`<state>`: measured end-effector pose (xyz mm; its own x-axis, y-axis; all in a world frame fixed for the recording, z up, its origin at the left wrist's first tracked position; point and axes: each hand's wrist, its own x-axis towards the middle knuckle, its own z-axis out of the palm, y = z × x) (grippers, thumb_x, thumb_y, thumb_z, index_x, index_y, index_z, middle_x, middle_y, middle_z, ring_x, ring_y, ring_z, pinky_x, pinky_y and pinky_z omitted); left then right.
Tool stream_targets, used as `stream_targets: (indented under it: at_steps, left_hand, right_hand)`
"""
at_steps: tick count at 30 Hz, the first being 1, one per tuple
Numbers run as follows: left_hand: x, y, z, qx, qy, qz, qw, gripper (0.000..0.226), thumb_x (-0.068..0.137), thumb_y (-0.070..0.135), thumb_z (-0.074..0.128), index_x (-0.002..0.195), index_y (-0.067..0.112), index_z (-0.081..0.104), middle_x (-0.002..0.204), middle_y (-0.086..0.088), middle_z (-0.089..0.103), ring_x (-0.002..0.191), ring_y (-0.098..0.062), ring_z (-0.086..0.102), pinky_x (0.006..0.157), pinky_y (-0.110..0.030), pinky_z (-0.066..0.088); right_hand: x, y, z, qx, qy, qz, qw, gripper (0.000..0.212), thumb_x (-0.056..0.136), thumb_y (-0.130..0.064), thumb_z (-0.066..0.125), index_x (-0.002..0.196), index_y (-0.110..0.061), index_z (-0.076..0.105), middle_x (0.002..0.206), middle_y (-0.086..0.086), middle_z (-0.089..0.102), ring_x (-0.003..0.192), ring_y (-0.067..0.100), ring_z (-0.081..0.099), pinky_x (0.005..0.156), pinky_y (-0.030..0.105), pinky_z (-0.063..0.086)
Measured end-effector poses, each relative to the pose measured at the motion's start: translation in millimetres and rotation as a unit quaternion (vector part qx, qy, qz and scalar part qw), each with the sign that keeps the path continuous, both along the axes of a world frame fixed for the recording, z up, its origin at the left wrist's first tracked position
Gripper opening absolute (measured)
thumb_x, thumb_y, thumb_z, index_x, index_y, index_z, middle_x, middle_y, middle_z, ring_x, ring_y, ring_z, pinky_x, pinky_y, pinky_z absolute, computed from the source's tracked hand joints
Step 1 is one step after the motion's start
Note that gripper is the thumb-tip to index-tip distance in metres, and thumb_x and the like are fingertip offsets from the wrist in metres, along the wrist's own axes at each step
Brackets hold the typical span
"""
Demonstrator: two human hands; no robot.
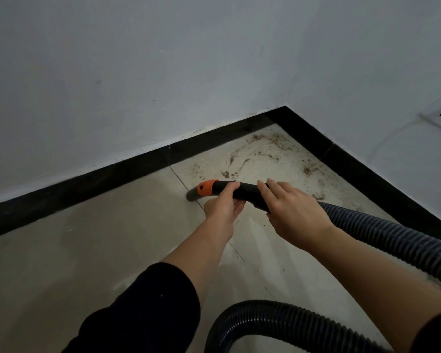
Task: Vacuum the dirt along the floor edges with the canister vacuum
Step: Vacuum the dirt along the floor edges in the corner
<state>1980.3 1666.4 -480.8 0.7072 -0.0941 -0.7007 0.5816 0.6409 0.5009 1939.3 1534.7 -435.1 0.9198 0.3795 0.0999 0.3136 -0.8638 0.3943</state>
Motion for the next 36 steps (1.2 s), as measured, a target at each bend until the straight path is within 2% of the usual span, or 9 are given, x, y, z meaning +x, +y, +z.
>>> stream_targets:
  at_steps: [7,11,15,21,28,36]
  left_hand:
    - [-4.8,1.3,2.7,-0.005,0.012,0.01,1.0,0.032,0.086,0.014,0.073,0.112,0.002,0.06,0.097,-0.015,0.072,0.083,-0.017,0.071,0.074,-0.021,0.056]
    - [-7.5,-0.7,3.3,-0.005,0.015,0.012,1.0,0.03,0.086,0.014,0.072,0.111,0.001,0.061,0.097,-0.015,0.072,0.083,-0.017,0.07,0.08,-0.023,0.056]
    - [-7.1,-1.9,2.1,-0.006,0.01,0.009,1.0,0.03,0.085,0.014,0.073,0.11,0.001,0.061,0.097,-0.015,0.072,0.081,-0.016,0.07,0.074,-0.021,0.056]
    - [-0.3,-2.0,-0.5,-0.001,-0.004,0.0,1.0,0.024,0.085,0.014,0.073,0.102,0.003,0.06,0.094,-0.015,0.072,0.081,-0.017,0.071,0.072,-0.021,0.057]
    - [7.7,-6.2,-4.7,0.002,-0.01,-0.019,1.0,0.019,0.085,0.015,0.073,0.095,0.005,0.06,0.096,-0.015,0.072,0.084,-0.017,0.07,0.078,-0.023,0.056]
    - [18.4,-15.3,-4.0,-0.009,-0.023,-0.027,0.999,0.028,0.085,0.016,0.073,0.106,0.002,0.061,0.096,-0.015,0.072,0.081,-0.016,0.07,0.071,-0.021,0.056]
  right_hand:
    - [-3.9,-0.3,2.4,0.0,-0.003,0.007,1.0,0.075,0.052,-0.016,0.09,0.12,0.0,0.063,0.106,0.015,0.069,0.085,0.026,0.068,0.063,0.031,0.056]
    - [-5.2,-1.9,3.4,0.008,0.005,0.007,1.0,0.072,0.059,-0.014,0.087,0.124,0.0,0.06,0.109,0.015,0.067,0.087,0.027,0.067,0.066,0.033,0.057]
    - [-6.7,-2.3,3.4,0.009,0.001,0.007,1.0,0.072,0.056,-0.013,0.088,0.122,0.002,0.061,0.107,0.017,0.068,0.085,0.029,0.067,0.064,0.034,0.057]
    - [-4.9,-2.4,1.7,0.015,-0.005,0.004,1.0,0.073,0.056,-0.012,0.088,0.122,0.003,0.06,0.106,0.018,0.067,0.083,0.03,0.066,0.064,0.035,0.056]
    - [0.6,-6.7,-3.4,0.009,-0.004,-0.005,1.0,0.074,0.056,-0.011,0.087,0.123,0.005,0.06,0.108,0.021,0.066,0.084,0.032,0.066,0.068,0.038,0.057]
    - [5.0,-12.3,0.1,0.003,-0.019,-0.02,1.0,0.074,0.055,-0.011,0.089,0.122,0.004,0.061,0.108,0.021,0.067,0.083,0.031,0.067,0.067,0.037,0.057]
